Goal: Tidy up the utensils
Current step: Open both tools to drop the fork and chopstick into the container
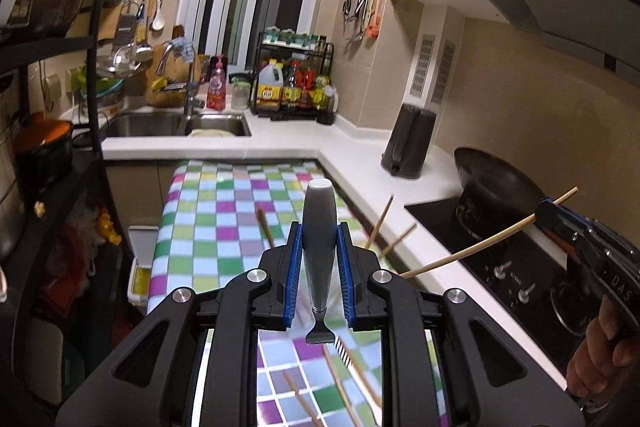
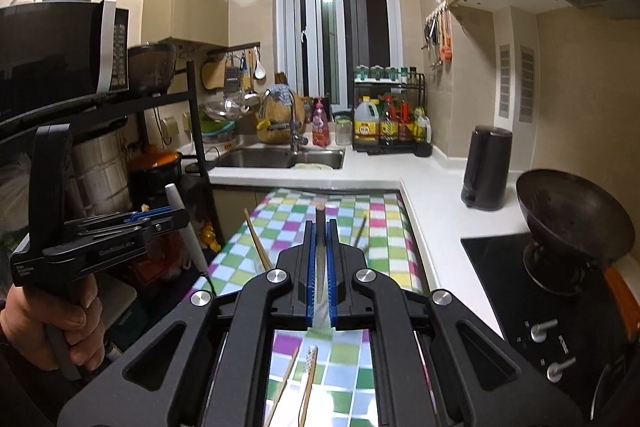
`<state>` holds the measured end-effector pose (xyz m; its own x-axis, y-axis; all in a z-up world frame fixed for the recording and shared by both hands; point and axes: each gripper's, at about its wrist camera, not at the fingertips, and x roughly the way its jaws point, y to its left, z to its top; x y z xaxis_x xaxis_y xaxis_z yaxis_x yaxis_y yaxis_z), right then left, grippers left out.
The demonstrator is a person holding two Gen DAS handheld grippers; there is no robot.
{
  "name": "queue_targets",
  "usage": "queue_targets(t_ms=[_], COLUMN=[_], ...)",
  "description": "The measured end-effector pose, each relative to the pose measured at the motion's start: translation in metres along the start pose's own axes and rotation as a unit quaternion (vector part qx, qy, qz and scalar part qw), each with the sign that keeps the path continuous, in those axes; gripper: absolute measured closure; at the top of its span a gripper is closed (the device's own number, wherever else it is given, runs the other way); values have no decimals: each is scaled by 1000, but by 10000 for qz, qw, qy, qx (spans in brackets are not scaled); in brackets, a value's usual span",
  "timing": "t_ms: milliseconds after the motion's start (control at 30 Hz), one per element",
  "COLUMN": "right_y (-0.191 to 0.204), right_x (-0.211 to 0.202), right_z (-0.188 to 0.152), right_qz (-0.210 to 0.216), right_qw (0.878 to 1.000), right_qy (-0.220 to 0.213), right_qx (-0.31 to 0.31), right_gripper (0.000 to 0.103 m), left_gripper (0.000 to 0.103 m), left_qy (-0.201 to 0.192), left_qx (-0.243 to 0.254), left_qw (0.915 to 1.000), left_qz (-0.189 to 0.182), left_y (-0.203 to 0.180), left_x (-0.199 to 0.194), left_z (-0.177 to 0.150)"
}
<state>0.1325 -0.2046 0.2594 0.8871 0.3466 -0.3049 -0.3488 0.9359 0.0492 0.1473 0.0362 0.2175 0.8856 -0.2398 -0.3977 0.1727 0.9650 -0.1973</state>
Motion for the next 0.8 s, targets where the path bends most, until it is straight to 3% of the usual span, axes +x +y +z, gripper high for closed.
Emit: queue_targets(t_ms=[167,333,533,800], right_y=[1,3,-5,-12], right_x=[27,65,107,139], right_z=[24,19,-11,-45], right_qz=[38,29,41,52], right_qw=[10000,9999,9983,9950], right_qy=[-62,149,584,977], right_qx=[-39,-61,46,175], right_gripper=[98,98,98,98], left_gripper=[85,85,85,85], left_qy=[-215,-278,148,487], left_qx=[41,139,378,753], left_qw=[9997,9995,9991,9958], left_qz=[-50,-41,103,160], left_y=[-5,-10,-11,-7], left_x=[20,53,108,148], left_z=[33,48,23,-15])
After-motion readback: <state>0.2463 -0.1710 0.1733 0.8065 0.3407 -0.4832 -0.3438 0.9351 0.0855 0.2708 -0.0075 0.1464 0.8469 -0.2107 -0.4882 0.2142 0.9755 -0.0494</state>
